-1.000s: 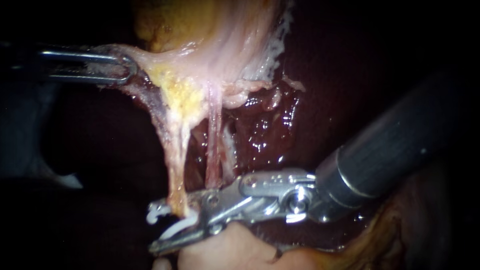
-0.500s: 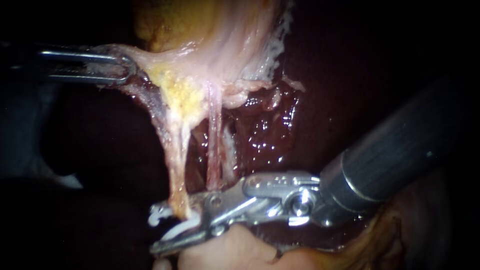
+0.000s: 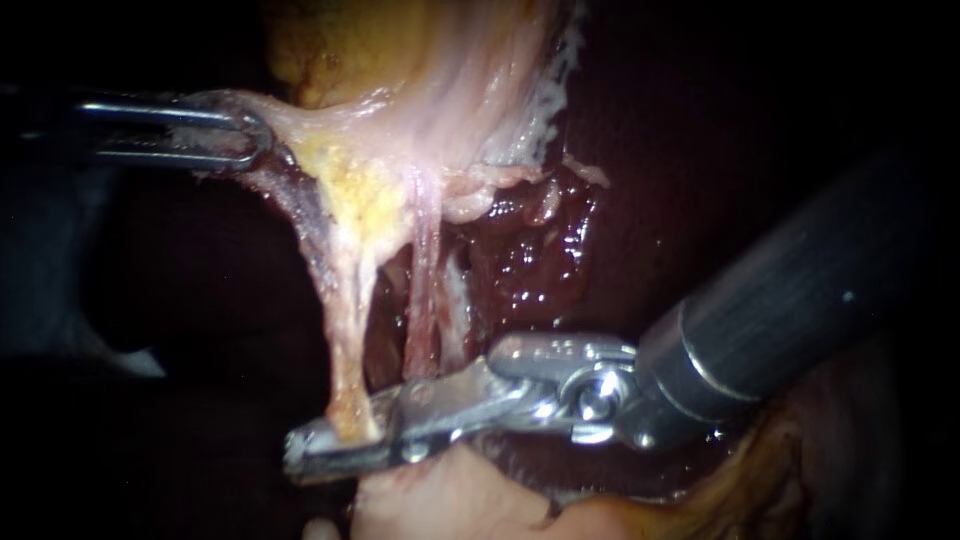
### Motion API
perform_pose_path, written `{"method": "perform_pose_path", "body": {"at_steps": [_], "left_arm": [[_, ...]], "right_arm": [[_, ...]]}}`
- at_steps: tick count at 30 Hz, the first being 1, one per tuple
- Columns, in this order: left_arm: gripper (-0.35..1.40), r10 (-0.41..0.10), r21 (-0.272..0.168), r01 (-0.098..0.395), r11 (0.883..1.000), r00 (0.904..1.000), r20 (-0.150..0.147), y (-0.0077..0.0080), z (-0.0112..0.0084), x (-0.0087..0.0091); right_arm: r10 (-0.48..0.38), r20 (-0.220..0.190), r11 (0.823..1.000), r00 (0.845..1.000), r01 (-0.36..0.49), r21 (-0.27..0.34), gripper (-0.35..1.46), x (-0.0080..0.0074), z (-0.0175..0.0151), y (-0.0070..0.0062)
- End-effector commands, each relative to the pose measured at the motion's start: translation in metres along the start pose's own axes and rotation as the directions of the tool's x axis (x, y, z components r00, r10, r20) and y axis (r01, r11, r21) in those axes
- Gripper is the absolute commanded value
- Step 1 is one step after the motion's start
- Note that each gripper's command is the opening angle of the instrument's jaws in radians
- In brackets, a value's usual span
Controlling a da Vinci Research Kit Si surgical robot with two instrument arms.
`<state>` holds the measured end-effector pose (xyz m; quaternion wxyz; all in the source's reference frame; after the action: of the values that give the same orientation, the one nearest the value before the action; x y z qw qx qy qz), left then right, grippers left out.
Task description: Clipping first clip left tube
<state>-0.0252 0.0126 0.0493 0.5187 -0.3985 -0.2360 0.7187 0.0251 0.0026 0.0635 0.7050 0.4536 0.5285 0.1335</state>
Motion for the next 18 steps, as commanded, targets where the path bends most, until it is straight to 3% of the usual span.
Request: {"method": "perform_pose_path", "body": {"at_steps": [1,18], "left_arm": [[-0.35,0.0,0.0,0.0,1.0,1.0,0.0,0.0,0.0,0.0],[-0.35,-0.002,0.003,0.002,1.0,1.0,-0.002,0.0,-0.0001,0.0001]], "right_arm": [[0.0,-0.002,1.0,1.0,0.0,-0.004,-0.35,-0.0002,-0.0002,0.0001],[-0.001,0.009,1.0,1.0,0.002,-0.013,-0.35,-0.0008,-0.0007,0.0]]}}
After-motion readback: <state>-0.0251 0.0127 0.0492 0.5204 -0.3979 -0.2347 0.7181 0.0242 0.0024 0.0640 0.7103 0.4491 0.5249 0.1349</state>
